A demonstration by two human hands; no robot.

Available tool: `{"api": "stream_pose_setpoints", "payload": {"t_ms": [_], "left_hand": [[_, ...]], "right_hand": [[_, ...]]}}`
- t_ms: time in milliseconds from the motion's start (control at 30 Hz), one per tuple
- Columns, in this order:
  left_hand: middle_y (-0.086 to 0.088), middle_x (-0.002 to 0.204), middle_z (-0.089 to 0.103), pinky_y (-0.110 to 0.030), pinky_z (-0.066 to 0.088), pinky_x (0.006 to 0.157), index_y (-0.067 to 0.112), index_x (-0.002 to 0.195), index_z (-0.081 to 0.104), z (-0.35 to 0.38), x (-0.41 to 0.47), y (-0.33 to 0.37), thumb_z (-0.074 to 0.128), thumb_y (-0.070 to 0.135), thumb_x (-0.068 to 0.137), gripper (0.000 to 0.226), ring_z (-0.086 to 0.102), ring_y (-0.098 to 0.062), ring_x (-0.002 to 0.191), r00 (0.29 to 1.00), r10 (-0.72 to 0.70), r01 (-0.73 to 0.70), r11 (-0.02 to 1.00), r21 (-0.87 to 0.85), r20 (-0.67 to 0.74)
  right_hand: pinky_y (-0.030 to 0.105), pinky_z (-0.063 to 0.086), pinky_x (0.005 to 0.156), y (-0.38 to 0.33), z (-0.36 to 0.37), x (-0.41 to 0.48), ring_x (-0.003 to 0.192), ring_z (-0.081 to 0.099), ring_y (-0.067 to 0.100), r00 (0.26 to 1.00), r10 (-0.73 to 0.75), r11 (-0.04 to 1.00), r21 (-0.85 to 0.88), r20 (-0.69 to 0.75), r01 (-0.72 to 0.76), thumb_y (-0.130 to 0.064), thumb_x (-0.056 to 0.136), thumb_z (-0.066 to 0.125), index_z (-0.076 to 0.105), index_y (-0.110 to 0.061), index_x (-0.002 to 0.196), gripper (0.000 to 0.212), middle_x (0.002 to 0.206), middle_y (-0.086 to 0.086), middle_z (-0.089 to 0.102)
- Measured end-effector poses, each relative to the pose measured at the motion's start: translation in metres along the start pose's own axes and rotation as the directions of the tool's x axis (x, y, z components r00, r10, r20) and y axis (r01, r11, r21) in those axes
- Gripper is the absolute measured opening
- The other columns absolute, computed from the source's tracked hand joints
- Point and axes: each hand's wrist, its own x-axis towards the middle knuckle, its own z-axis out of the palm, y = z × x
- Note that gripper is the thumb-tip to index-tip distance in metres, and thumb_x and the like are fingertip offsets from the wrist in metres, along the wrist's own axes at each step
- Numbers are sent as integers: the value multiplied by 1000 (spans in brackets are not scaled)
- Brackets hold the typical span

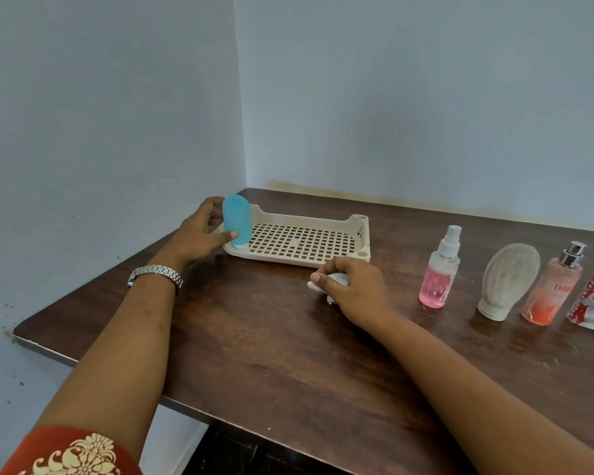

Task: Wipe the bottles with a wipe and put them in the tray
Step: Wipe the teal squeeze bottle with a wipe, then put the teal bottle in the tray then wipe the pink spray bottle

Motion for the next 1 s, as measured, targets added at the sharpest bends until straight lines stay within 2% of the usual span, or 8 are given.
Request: {"api": "stream_pose_setpoints", "payload": {"t_ms": [167,300,433,567,667,767,900,1000], "left_hand": [[-8,139,44,-43,45,100,26,138,35,-3,-2,-1,75,21,82,69,43,-25,123,963,136,-135,991,23,-233],[-11,120,50,-34,47,81,17,129,44,-6,-16,4,74,28,83,56,47,-18,99,804,346,-295,938,181,-484],[-7,103,52,-33,48,74,12,116,49,5,-29,34,70,23,85,39,48,-16,87,715,458,-419,886,200,-529],[0,86,54,-19,44,65,28,100,46,54,-44,99,68,16,84,30,52,-10,73,685,622,-644,760,83,-379],[10,96,60,-11,43,68,24,104,53,106,-52,145,69,21,87,23,57,3,84,822,569,-568,813,-129,-28],[12,116,63,-17,45,85,26,114,59,149,-50,169,68,31,87,28,57,-1,106,808,524,-482,851,-211,269],[2,112,69,-32,49,96,21,117,63,174,-48,179,66,25,88,29,63,-12,107,812,445,-279,864,-419,378],[3,111,70,-36,51,97,18,113,66,186,-55,174,65,23,89,25,65,-10,105,824,435,-252,855,-453,362]], "right_hand": [[14,36,58,-1,-6,-6,78,50,1,1000,3,1000,26,-26,-2,-36,86,63,57,-25,74,17,89,-7,59],[16,41,61,2,-25,-24,80,53,3,999,-29,999,32,-42,30,-39,89,56,57,-22,85,18,94,-7,60],[24,50,60,10,-53,-61,67,57,4,991,-123,991,-55,-45,120,-42,91,51,49,-30,80,17,75,-8,58],[14,45,67,28,-84,-89,81,58,-2,987,-152,987,-63,-52,149,-30,89,58,54,-34,87,6,82,-12,62],[11,45,78,44,-112,-97,89,59,-4,992,-99,994,37,-84,102,-19,87,63,62,-34,96,17,89,-12,66],[13,48,79,54,-136,-99,90,61,-2,994,-3,983,180,-112,23,-16,87,64,67,-28,95,15,92,-11,68],[12,47,67,65,-156,-102,84,62,2,988,76,954,298,-132,-34,-12,83,68,71,-18,90,10,89,-7,69],[12,47,62,68,-157,-101,76,61,0,977,117,923,382,-179,-40,-11,81,69,69,-17,84,7,83,-7,67]]}}
